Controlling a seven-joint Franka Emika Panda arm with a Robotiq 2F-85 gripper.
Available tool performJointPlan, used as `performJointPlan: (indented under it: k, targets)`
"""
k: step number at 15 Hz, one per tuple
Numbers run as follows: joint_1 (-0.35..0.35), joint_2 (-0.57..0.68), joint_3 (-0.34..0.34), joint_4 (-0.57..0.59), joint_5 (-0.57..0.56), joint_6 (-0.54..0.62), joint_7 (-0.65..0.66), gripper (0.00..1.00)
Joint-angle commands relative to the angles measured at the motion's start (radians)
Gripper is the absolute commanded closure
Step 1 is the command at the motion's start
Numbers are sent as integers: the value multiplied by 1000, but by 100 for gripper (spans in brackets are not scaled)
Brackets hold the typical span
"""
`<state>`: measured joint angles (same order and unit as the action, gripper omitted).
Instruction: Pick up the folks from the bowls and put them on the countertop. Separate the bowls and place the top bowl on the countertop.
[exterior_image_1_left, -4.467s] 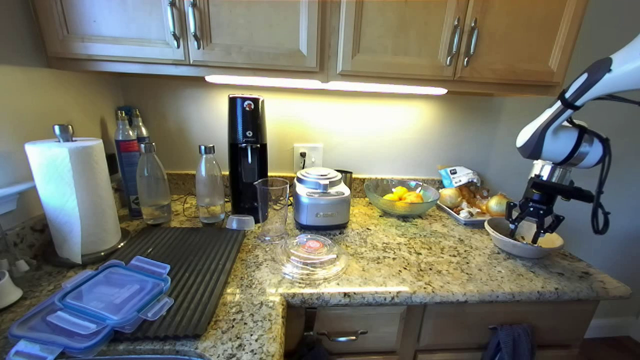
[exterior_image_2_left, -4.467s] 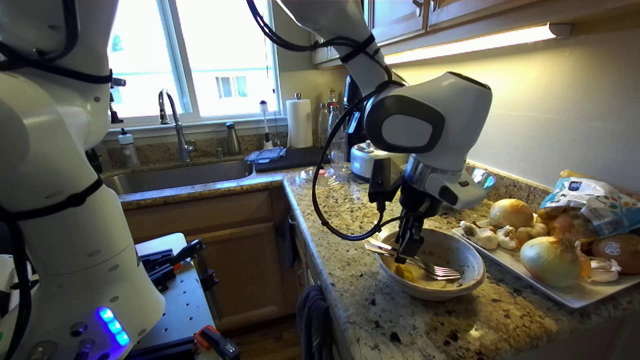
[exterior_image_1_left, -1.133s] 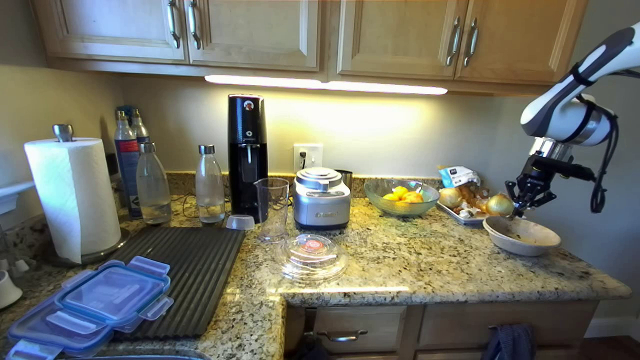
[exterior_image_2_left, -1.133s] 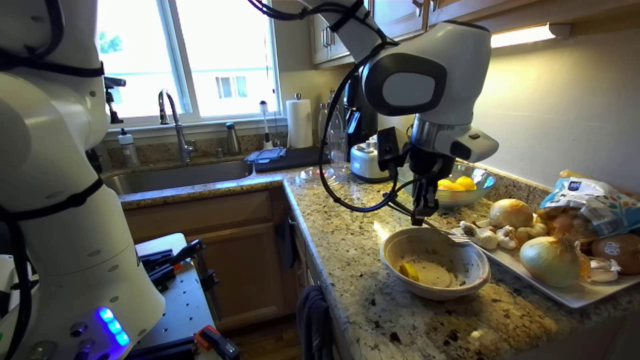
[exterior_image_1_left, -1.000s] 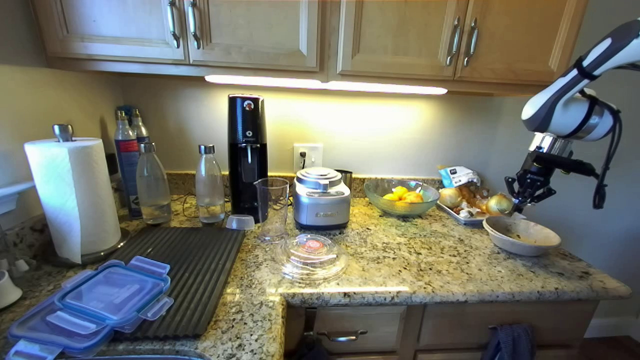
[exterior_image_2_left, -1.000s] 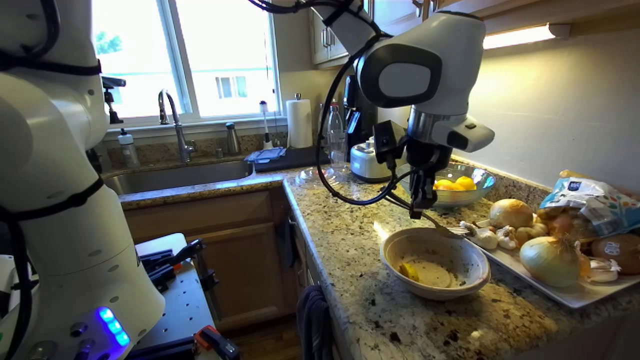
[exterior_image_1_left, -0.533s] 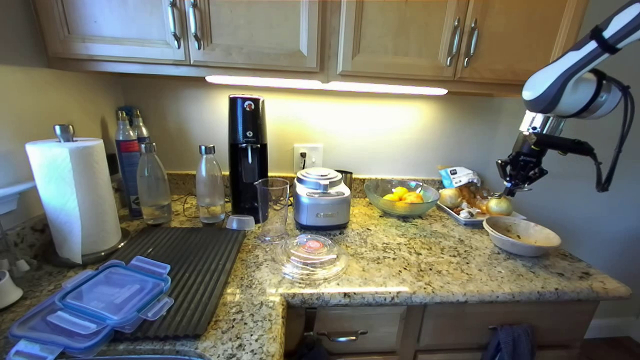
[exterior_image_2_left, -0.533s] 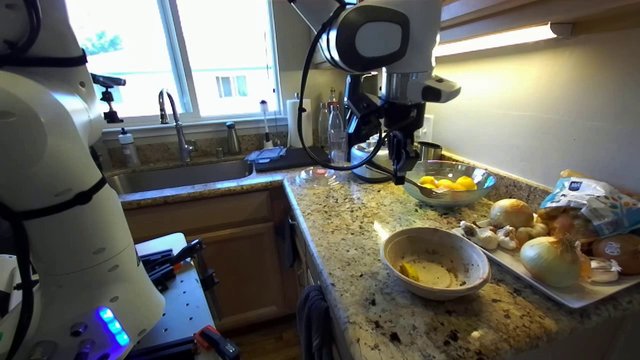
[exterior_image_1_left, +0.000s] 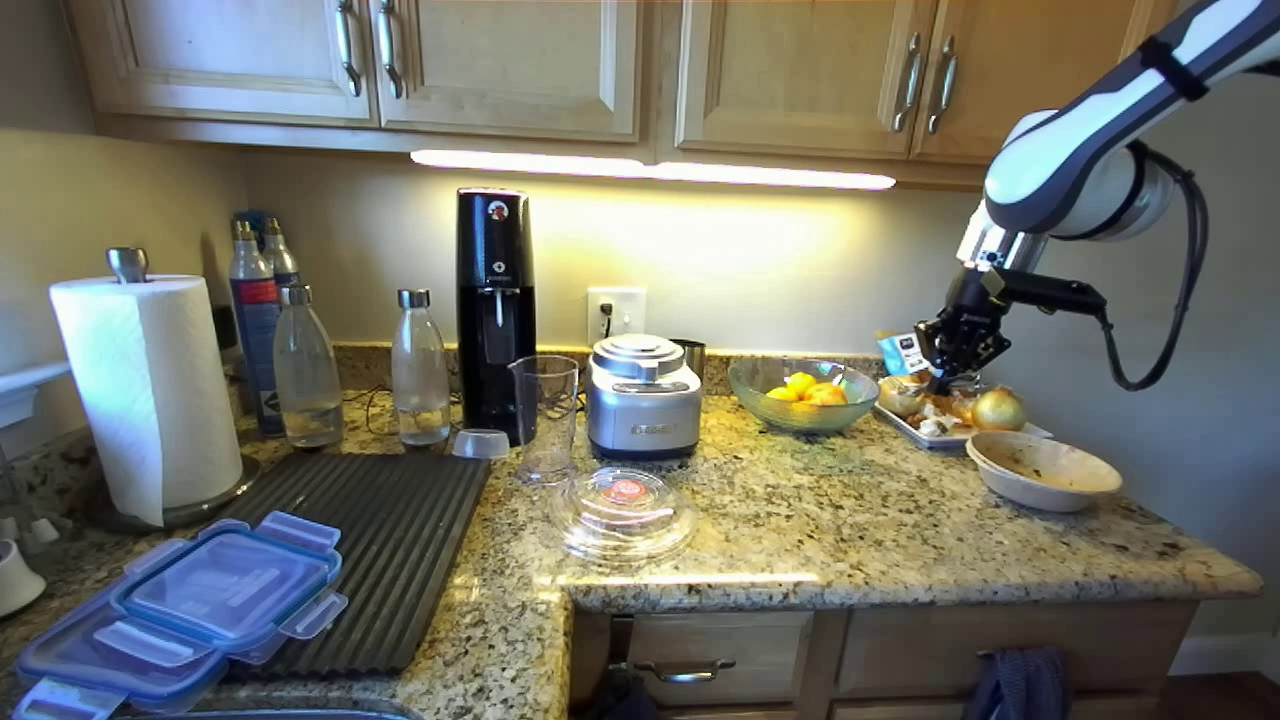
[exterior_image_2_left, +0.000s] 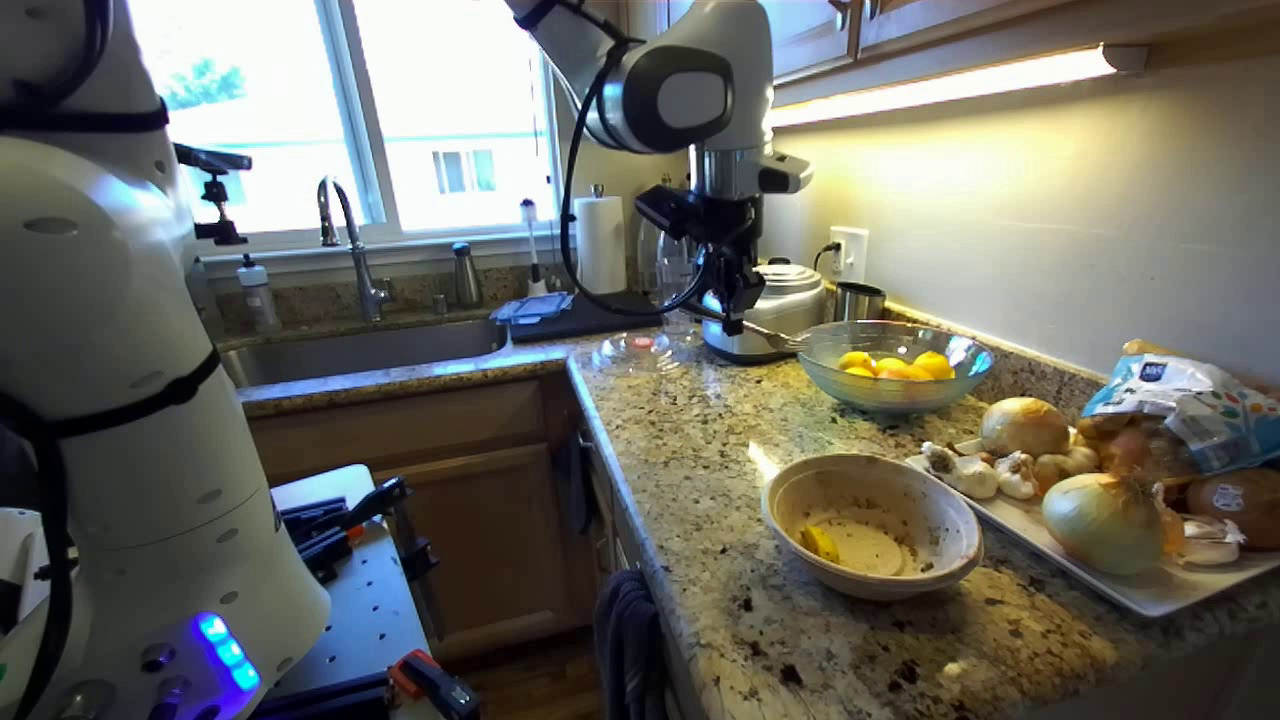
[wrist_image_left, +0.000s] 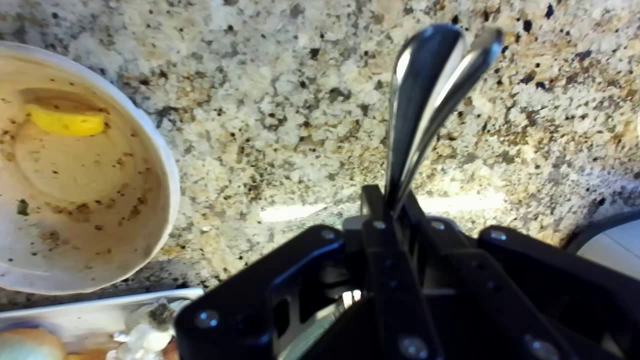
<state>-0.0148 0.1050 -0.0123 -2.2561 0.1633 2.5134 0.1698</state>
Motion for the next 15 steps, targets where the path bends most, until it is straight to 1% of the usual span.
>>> performJointPlan:
  k: [1,6,9,13,15]
  targets:
    - [39,45,24,-31,-8,134,75,92]
    - [79,184,54,-18,18,302,97,92]
    - [119,272,47,-2,0,404,133,92]
    - [210,385,-8,23,-11,556,192,92]
    - [267,434,-46,43,1,606,216,92]
